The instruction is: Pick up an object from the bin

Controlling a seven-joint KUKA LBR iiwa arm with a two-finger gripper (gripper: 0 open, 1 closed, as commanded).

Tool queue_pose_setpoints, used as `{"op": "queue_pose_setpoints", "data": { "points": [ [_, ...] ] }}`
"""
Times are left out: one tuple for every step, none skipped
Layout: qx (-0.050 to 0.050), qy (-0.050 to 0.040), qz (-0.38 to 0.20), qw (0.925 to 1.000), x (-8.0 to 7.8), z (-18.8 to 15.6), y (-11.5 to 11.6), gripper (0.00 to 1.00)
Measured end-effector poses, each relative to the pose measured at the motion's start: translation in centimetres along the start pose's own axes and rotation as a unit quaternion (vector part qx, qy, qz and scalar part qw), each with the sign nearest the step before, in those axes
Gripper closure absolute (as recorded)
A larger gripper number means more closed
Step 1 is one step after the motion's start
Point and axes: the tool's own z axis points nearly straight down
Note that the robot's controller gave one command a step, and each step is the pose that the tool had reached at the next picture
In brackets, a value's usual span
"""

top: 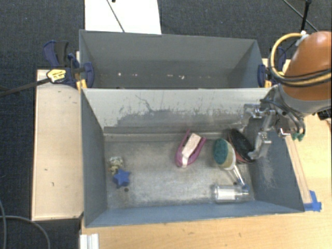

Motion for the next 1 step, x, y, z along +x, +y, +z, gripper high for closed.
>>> {"op": "queue_pose_setpoints", "data": {
  "points": [
    [0.0, -0.0005, -0.029, 0.9996, -1.51, 13.91, -3.9, 0.0]
  ]
}}
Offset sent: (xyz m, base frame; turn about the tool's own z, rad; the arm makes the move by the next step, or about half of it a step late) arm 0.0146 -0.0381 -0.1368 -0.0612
